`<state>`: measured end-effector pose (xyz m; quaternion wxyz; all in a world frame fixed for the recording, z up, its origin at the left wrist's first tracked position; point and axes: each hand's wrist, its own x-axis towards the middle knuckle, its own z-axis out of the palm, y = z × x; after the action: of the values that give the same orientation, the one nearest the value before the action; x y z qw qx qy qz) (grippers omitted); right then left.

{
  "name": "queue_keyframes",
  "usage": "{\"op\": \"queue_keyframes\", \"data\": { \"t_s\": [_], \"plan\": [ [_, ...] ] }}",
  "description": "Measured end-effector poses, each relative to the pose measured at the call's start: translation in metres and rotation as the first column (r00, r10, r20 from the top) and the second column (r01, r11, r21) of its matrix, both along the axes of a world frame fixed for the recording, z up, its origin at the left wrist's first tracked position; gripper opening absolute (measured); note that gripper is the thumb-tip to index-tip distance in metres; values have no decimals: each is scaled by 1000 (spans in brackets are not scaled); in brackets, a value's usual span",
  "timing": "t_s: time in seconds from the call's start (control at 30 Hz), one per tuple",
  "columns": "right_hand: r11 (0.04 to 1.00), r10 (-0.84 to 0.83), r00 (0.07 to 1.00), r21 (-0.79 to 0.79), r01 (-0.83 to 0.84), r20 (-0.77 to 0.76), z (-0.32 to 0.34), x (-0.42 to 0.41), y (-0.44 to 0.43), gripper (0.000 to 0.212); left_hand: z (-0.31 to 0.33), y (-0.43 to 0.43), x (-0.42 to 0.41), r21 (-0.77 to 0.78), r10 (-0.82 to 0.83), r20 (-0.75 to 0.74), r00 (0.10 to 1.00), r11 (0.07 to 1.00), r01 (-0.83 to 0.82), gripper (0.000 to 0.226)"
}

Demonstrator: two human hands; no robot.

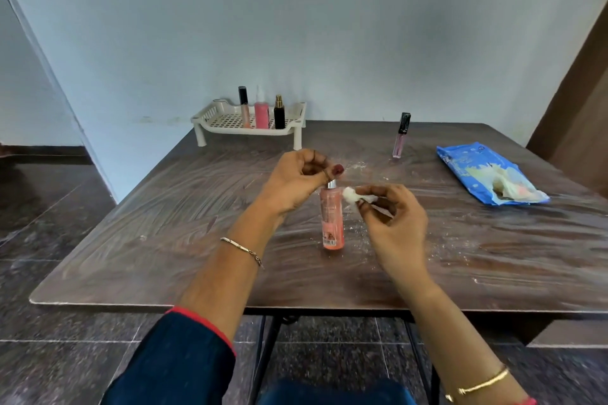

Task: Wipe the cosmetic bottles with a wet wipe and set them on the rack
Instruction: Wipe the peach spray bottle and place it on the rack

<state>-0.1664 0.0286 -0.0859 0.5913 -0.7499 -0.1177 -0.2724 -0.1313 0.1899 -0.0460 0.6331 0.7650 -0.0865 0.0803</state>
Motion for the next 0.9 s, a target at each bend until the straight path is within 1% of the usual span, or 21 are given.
{"op": "queue_keyframes", "data": {
  "t_s": [0.1, 0.17, 0.23, 0.3, 0.37, 0.47, 0.57, 0.63, 0.77, 0.9],
  "plan": [
    [979, 2, 993, -204, 23, 119, -1, -6, 8, 26, 0, -1, -4, -5, 47, 56, 997, 999, -47, 24],
    [956, 7, 985, -289, 43, 170, 0, -7, 11, 26, -1, 0, -5, -20, 73, 75, 995, 997, -71, 21],
    [928, -4, 965, -358, 101, 262, 3, -8, 13, 23, -2, 1, -6, -52, 84, 84, 993, 995, -80, 19],
    [880, 4, 934, -446, 167, 358, 4, -8, 15, 17, -2, 1, -8, -83, 82, 88, 993, 994, -74, 20],
    [821, 22, 919, -531, 208, 393, 4, -9, 17, 16, -2, 1, -9, -88, 79, 87, 993, 994, -71, 22],
    [760, 71, 926, -622, 190, 370, 3, -10, 13, 20, -1, 1, -7, -70, 74, 66, 995, 995, -70, 22],
    [684, 134, 941, -716, 139, 311, -2, -16, 4, 23, 0, 0, -4, -59, 71, 40, 997, 996, -69, 15],
    [638, 140, 955, -761, 115, 262, -8, -22, 0, 24, 1, -1, -2, -67, 60, 23, 998, 996, -58, 14],
    [585, 137, 975, -809, 63, 175, -19, -31, -3, 31, 4, -3, -1, -76, 33, -10, 999, 997, -34, 21],
    [552, 154, 978, -833, 30, 138, -21, -37, -5, 27, 6, -8, -5, -64, 34, -7, 999, 997, -34, 12]
  ]
}}
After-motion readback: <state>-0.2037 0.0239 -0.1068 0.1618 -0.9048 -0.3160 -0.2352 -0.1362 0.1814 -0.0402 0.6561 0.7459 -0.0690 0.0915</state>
